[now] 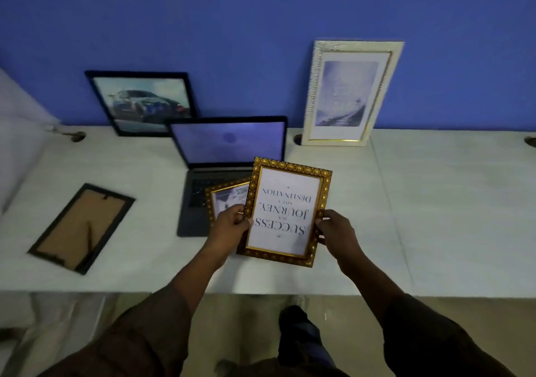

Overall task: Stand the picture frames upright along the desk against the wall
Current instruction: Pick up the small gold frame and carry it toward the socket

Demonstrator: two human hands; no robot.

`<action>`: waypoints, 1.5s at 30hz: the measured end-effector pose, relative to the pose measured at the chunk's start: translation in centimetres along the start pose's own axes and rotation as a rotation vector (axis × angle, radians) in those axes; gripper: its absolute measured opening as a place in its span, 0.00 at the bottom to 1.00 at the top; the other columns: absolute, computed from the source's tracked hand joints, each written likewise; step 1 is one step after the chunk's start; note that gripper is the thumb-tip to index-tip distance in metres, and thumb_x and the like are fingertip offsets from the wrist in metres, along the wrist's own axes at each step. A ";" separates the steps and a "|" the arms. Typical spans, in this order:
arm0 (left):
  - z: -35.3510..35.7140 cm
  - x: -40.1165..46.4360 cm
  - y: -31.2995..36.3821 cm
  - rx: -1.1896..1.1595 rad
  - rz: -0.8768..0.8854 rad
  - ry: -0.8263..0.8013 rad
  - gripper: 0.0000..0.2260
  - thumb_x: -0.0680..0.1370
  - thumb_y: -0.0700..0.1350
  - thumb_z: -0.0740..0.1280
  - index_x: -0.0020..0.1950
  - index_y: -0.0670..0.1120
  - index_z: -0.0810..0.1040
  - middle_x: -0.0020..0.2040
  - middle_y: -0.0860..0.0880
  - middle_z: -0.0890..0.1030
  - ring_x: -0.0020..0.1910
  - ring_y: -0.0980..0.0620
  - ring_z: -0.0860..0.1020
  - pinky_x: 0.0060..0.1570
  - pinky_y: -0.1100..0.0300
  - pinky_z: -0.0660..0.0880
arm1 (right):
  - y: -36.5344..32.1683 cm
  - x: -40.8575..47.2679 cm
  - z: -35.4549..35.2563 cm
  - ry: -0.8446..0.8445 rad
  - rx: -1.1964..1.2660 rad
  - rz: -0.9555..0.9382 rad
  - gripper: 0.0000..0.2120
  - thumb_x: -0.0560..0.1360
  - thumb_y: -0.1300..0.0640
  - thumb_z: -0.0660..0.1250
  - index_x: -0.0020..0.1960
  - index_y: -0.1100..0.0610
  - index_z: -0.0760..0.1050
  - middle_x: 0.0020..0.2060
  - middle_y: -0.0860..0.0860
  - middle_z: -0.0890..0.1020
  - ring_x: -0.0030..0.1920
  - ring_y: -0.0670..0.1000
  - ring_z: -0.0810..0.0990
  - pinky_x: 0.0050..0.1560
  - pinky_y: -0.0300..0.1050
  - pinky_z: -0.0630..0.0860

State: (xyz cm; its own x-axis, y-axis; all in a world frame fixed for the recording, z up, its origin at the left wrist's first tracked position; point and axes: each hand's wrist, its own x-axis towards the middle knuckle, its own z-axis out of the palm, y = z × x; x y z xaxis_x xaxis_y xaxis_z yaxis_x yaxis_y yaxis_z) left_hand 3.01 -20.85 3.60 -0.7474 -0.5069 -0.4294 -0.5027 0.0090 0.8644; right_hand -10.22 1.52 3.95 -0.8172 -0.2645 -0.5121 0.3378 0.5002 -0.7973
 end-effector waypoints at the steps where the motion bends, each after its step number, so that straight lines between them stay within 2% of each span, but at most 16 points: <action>1: -1.9 -1.5 -0.1 -0.049 0.036 0.037 0.10 0.80 0.37 0.68 0.53 0.51 0.82 0.52 0.48 0.87 0.54 0.47 0.84 0.59 0.51 0.80 | -0.4 -1.0 1.6 -0.031 0.026 -0.003 0.08 0.80 0.57 0.63 0.52 0.53 0.81 0.45 0.55 0.86 0.47 0.55 0.85 0.52 0.55 0.84; 4: -8.4 -5.8 -0.4 -0.106 0.140 0.135 0.10 0.81 0.37 0.67 0.60 0.47 0.82 0.51 0.49 0.86 0.50 0.53 0.84 0.54 0.59 0.79 | -1.6 -3.8 6.7 -0.122 0.074 -0.031 0.06 0.79 0.54 0.67 0.53 0.55 0.79 0.47 0.55 0.86 0.46 0.53 0.85 0.50 0.52 0.80; 7: -15.7 -9.7 -0.6 0.122 0.218 0.201 0.11 0.80 0.44 0.70 0.61 0.49 0.84 0.52 0.53 0.87 0.53 0.56 0.84 0.58 0.56 0.80 | -3.5 -5.7 11.7 -0.062 -0.018 -0.193 0.15 0.77 0.47 0.68 0.60 0.52 0.78 0.53 0.50 0.85 0.54 0.56 0.85 0.54 0.53 0.79; 11: -24.5 -14.4 0.1 0.513 0.271 0.278 0.11 0.80 0.45 0.70 0.62 0.50 0.85 0.54 0.51 0.87 0.52 0.52 0.84 0.54 0.52 0.81 | -9.2 -9.7 17.9 -0.002 -0.247 -0.692 0.23 0.78 0.53 0.70 0.70 0.54 0.71 0.66 0.55 0.78 0.65 0.56 0.76 0.68 0.57 0.74; 14: -29.0 -16.5 1.4 0.765 0.307 0.232 0.13 0.80 0.46 0.69 0.63 0.53 0.84 0.57 0.51 0.87 0.51 0.55 0.82 0.50 0.56 0.79 | -13.8 -12.4 22.0 -0.164 -0.558 -1.104 0.26 0.77 0.51 0.70 0.73 0.53 0.68 0.70 0.55 0.74 0.70 0.54 0.71 0.70 0.55 0.70; 17: -31.8 -17.3 2.9 0.946 0.342 0.206 0.13 0.79 0.49 0.67 0.63 0.56 0.83 0.57 0.52 0.86 0.51 0.52 0.83 0.50 0.52 0.79 | -17.1 -13.9 26.2 -0.362 -0.941 -1.325 0.26 0.77 0.41 0.66 0.73 0.45 0.68 0.69 0.49 0.77 0.68 0.51 0.74 0.71 0.54 0.70; 19: -33.0 -17.4 3.6 1.064 0.342 0.209 0.13 0.79 0.51 0.66 0.63 0.58 0.82 0.56 0.53 0.86 0.51 0.50 0.83 0.49 0.50 0.80 | -18.8 -14.0 28.5 -0.480 -1.005 -1.310 0.19 0.79 0.40 0.63 0.68 0.42 0.71 0.59 0.46 0.83 0.58 0.49 0.81 0.60 0.51 0.79; 21: -34.6 -17.2 3.8 1.124 0.341 0.252 0.13 0.80 0.51 0.66 0.63 0.59 0.82 0.56 0.54 0.86 0.52 0.51 0.82 0.46 0.53 0.78 | -20.2 -13.5 30.7 -0.536 -0.948 -1.302 0.12 0.80 0.41 0.61 0.61 0.43 0.76 0.50 0.45 0.86 0.49 0.48 0.85 0.49 0.49 0.82; 24: -37.2 -16.3 3.2 1.039 0.371 0.413 0.13 0.79 0.53 0.69 0.63 0.55 0.82 0.56 0.54 0.86 0.54 0.52 0.82 0.49 0.56 0.76 | -21.0 -11.7 33.3 -0.545 -0.846 -1.285 0.11 0.81 0.42 0.61 0.57 0.45 0.78 0.48 0.46 0.86 0.47 0.48 0.84 0.47 0.50 0.82; 27: -39.9 -14.7 1.7 0.715 0.329 0.646 0.24 0.78 0.53 0.72 0.72 0.50 0.73 0.62 0.51 0.81 0.62 0.53 0.77 0.63 0.54 0.74 | -22.1 -9.0 34.9 -0.608 -0.665 -1.069 0.08 0.81 0.45 0.64 0.55 0.46 0.79 0.45 0.47 0.85 0.46 0.49 0.83 0.46 0.52 0.81; 29: -41.1 -13.3 0.4 0.438 0.231 0.786 0.30 0.78 0.53 0.72 0.76 0.48 0.66 0.62 0.50 0.77 0.61 0.55 0.74 0.61 0.59 0.70 | -23.1 -7.1 35.6 -0.620 -0.540 -0.957 0.08 0.81 0.47 0.66 0.52 0.50 0.79 0.41 0.47 0.83 0.43 0.49 0.82 0.44 0.50 0.78; 32: -41.6 -11.0 -1.8 0.129 -0.032 0.882 0.31 0.79 0.56 0.69 0.77 0.47 0.62 0.64 0.45 0.77 0.60 0.50 0.75 0.58 0.57 0.71 | -24.4 -4.6 36.4 -0.633 -0.375 -0.829 0.09 0.80 0.48 0.67 0.46 0.52 0.79 0.38 0.48 0.83 0.41 0.51 0.81 0.42 0.49 0.75; 36: -40.4 -8.5 -4.0 0.031 -0.210 0.675 0.23 0.81 0.56 0.66 0.72 0.49 0.69 0.53 0.51 0.82 0.50 0.53 0.80 0.47 0.58 0.77 | -25.8 -2.2 38.3 -0.703 -0.197 -0.649 0.09 0.79 0.46 0.68 0.49 0.51 0.82 0.46 0.50 0.88 0.49 0.54 0.86 0.54 0.60 0.82; 39: -40.5 -6.2 -5.4 0.052 -0.090 0.491 0.18 0.79 0.58 0.67 0.66 0.53 0.78 0.58 0.53 0.85 0.57 0.53 0.84 0.60 0.47 0.81 | -26.8 -0.8 40.2 -0.769 -0.128 -0.575 0.09 0.79 0.48 0.68 0.53 0.52 0.83 0.49 0.50 0.88 0.52 0.53 0.87 0.57 0.64 0.82; 41: -41.6 -5.0 -5.2 -0.034 -0.020 0.480 0.17 0.80 0.56 0.68 0.67 0.53 0.81 0.62 0.54 0.85 0.59 0.55 0.84 0.64 0.47 0.79 | -27.7 0.1 41.8 -0.799 -0.119 -0.543 0.09 0.81 0.50 0.67 0.55 0.52 0.83 0.50 0.50 0.88 0.53 0.53 0.87 0.57 0.64 0.82; 45: -44.2 -2.9 -4.6 -0.228 0.049 0.490 0.13 0.82 0.46 0.68 0.67 0.49 0.80 0.59 0.53 0.87 0.55 0.53 0.85 0.57 0.53 0.81 | -28.9 1.6 44.8 -0.800 -0.106 -0.524 0.09 0.81 0.51 0.67 0.57 0.53 0.82 0.53 0.51 0.88 0.56 0.55 0.86 0.59 0.65 0.81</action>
State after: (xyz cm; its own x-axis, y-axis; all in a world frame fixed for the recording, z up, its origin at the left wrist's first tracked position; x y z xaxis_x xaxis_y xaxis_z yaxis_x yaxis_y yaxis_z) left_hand 26.70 -57.55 12.39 -0.4505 -0.8535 -0.2618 -0.3246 -0.1166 0.9386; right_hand -0.37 -50.32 11.86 -0.2790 -0.9400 -0.1963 -0.0556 0.2199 -0.9739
